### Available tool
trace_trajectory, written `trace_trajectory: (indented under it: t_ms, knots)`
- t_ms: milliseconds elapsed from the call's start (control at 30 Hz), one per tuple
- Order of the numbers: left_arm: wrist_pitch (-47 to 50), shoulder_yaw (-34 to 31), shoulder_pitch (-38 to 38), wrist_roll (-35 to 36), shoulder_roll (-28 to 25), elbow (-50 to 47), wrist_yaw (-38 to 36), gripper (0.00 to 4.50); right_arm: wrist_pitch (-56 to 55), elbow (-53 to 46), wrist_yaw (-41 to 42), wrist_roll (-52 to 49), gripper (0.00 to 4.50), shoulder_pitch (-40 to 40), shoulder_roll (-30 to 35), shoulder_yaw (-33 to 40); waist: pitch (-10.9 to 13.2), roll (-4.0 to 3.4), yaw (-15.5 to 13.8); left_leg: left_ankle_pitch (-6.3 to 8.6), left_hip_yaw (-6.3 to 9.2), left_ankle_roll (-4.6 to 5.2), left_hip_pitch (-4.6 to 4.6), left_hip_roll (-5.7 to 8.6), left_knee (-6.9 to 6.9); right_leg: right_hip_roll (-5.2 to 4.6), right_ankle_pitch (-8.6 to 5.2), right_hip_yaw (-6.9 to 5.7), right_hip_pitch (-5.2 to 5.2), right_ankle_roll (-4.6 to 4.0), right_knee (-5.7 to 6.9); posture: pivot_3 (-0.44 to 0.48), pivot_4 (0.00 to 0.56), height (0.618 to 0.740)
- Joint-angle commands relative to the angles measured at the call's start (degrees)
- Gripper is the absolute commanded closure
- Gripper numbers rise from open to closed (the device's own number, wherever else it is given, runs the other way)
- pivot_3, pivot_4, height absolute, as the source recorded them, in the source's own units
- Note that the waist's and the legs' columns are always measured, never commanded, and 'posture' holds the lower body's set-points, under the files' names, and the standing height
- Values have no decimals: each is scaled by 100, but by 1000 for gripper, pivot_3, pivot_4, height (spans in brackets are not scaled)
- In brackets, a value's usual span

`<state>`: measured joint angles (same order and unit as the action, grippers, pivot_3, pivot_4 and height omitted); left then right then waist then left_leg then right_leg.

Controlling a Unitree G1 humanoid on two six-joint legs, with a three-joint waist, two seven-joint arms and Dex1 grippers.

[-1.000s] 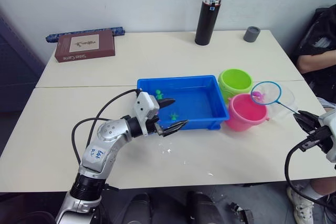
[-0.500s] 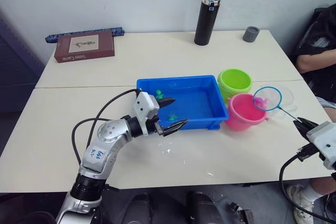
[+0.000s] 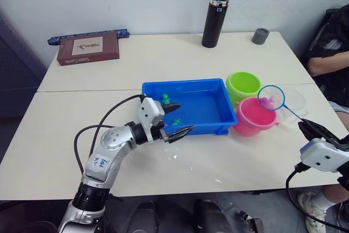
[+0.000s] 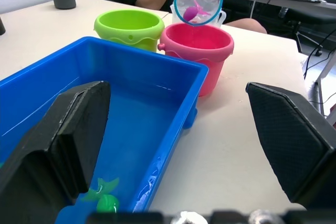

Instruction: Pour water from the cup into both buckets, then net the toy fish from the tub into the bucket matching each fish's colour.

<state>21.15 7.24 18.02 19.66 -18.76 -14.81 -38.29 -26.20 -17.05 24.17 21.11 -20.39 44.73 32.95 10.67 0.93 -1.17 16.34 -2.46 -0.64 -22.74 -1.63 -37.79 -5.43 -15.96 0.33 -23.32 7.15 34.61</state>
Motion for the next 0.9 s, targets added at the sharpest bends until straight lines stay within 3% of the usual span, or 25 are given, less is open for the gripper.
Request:
trace_trajectory:
  t_ms: [33,233,333,567,767,900]
  knots:
    - [-109,-43,-8,-15,-12,-118,18,55,-516,45,-310,368,4500,-6,177,137,0,0,1,0,0,0,1,0,0,0,0,0,2,0,0,0,150,740]
    - [-142,-38,-19,-28,-3,-113,31,55,-835,247,-558,749,4500,-24,286,109,0,0,6,1,0,0,41,0,5,0,-2,-1,47,-3,-12,0,150,740]
    - [-171,-41,-28,-35,-5,-95,30,55,-827,409,-703,874,4500,40,307,148,0,0,18,2,2,-1,61,-1,10,-1,-48,-2,74,-86,-25,0,150,740]
    - [-205,-46,-31,-45,-6,-73,29,55,-786,463,-833,956,4500,114,308,76,0,0,58,2,5,-1,63,-1,9,0,-44,-3,76,-79,-20,0,150,740]
    - [-213,-52,-58,-51,-12,-76,15,55,911,124,-223,-421,4500,1141,154,-39,0,1,160,1,4,-1,68,-2,7,-2,-35,1,80,-63,-16,0,150,740]
    - [-183,-111,-142,-72,-22,-139,111,55,2358,-409,424,-1670,4500,2232,95,-679,1,1,198,1,5,-2,77,-9,8,2,-22,-2,79,-41,1,0,150,740]
